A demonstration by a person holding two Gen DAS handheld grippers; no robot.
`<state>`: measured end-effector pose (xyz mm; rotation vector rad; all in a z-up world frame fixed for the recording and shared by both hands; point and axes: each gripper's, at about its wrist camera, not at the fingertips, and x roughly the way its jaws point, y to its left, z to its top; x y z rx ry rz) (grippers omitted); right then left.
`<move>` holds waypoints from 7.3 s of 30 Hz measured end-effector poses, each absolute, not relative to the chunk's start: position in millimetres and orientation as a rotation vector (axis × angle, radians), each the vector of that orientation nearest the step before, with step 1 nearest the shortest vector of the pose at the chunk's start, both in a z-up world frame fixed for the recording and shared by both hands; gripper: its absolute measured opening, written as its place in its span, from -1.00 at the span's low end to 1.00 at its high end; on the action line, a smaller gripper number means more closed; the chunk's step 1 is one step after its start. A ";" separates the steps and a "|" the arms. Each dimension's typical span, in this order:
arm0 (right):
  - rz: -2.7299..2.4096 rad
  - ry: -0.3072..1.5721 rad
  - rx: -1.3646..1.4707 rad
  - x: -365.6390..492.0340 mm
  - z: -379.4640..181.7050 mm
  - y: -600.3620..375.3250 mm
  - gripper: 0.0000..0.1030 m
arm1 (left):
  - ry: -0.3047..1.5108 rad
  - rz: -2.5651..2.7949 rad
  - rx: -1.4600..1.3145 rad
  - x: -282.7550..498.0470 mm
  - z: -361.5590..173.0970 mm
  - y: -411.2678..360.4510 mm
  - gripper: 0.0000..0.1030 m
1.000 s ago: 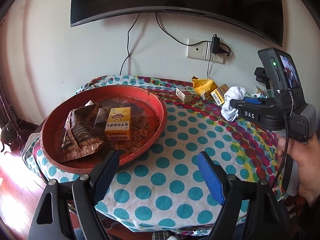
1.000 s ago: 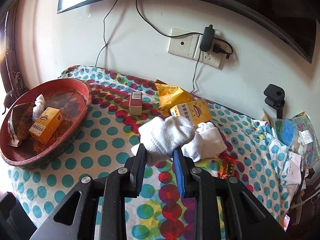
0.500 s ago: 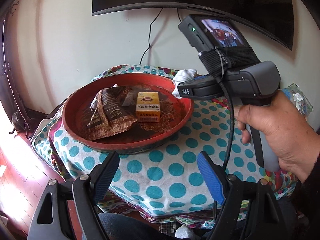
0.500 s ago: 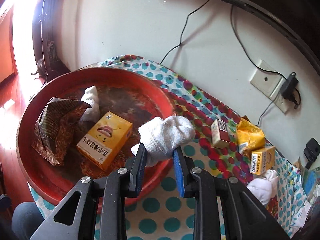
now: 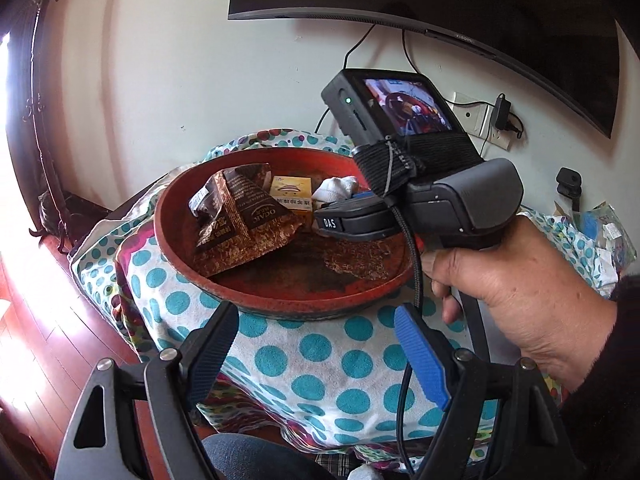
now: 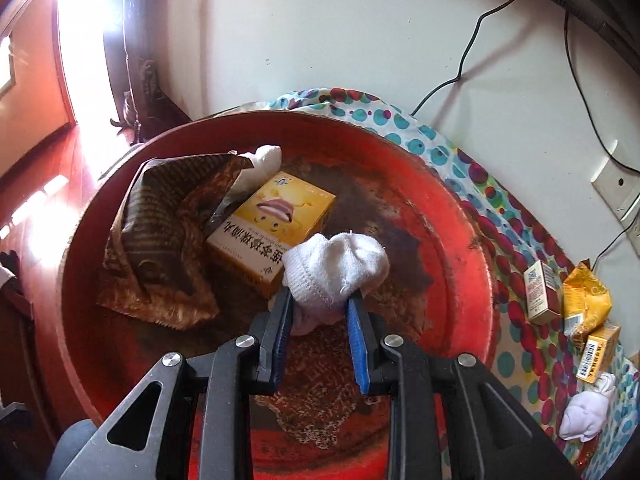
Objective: Organize objects
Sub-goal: 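Carry the white sock into the red tray and open the right gripper, then move the left gripper toward the remaining white socks, then grasp the second white sock with the left gripper and lift it, then carry the sock toward the tray with the left gripper while the right grasps the candy bar, then lower the white sock into the red tray and open the left gripper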
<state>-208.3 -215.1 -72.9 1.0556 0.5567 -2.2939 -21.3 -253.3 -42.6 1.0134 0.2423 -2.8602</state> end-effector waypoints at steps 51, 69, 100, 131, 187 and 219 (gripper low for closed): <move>-2.949 -0.109 1.086 -155.0 -53.2 167.4 0.67 | -0.299 -3.092 0.992 -73.5 -18.0 -36.4 0.60; -2.971 -0.175 1.225 -161.3 -85.4 208.6 0.67 | -0.338 -3.131 1.138 -184.0 -34.6 -1.3 0.60; -2.895 -0.231 1.287 -170.1 -98.3 209.1 0.67 | -0.201 -3.087 1.343 -251.3 -68.3 38.1 -0.06; -2.877 -0.028 1.373 -242.4 -95.0 164.1 -0.66 | -0.096 -3.156 1.155 -128.0 -39.9 -71.3 -0.05; -2.886 -0.047 1.252 -211.6 -87.9 172.9 -0.67 | -0.016 -2.626 1.152 -150.9 -61.9 -247.4 -0.05; -2.849 0.170 1.166 -196.6 -70.5 115.8 -0.67 | 0.054 -2.658 1.039 -130.7 -39.5 -261.9 0.59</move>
